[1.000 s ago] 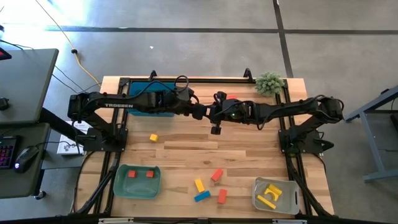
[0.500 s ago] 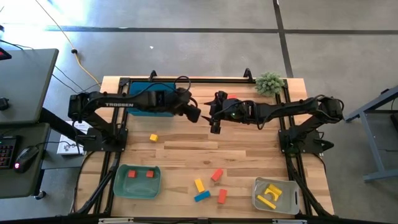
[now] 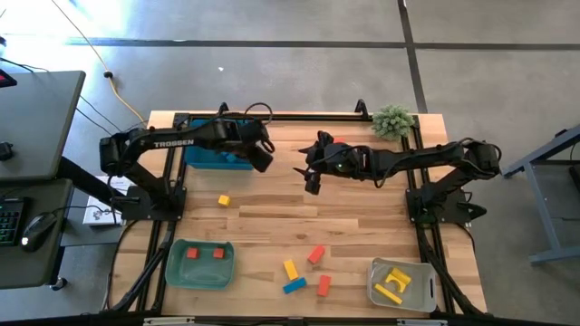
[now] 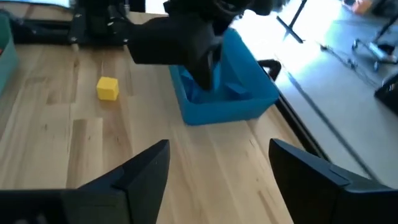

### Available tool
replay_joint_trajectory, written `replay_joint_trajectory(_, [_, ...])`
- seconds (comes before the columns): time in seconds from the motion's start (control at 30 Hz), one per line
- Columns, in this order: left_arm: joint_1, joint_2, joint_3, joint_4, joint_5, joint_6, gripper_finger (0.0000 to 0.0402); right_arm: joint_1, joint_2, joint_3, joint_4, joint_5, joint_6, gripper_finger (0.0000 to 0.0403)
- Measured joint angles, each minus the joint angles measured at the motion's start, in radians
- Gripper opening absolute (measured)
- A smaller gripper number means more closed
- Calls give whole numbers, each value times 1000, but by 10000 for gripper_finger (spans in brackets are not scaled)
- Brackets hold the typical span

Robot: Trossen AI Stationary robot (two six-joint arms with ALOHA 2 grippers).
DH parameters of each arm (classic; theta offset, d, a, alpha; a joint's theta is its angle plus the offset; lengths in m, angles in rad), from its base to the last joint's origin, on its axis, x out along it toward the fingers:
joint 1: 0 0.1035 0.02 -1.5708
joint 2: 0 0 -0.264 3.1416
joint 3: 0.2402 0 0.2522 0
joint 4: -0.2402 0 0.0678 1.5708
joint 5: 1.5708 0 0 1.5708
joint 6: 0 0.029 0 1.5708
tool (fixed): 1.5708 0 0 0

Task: Sort & place blocks by color
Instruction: Put the blue block into the blue bin

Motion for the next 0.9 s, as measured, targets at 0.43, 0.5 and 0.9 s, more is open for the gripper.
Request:
replay_joint_trajectory(0.43, [229,-3,-73,-83,25,227,110,-10,0,0,-22,-103,249,260])
replay_joint_trajectory(0.5, [242,-3,-97,-74,29,240,110,-10,0,0,-22,-104,287,261])
replay_joint_trajectory(0.9, [265,-3,-144,-70,39,321,144,19,0,0,-36,-290,328,261])
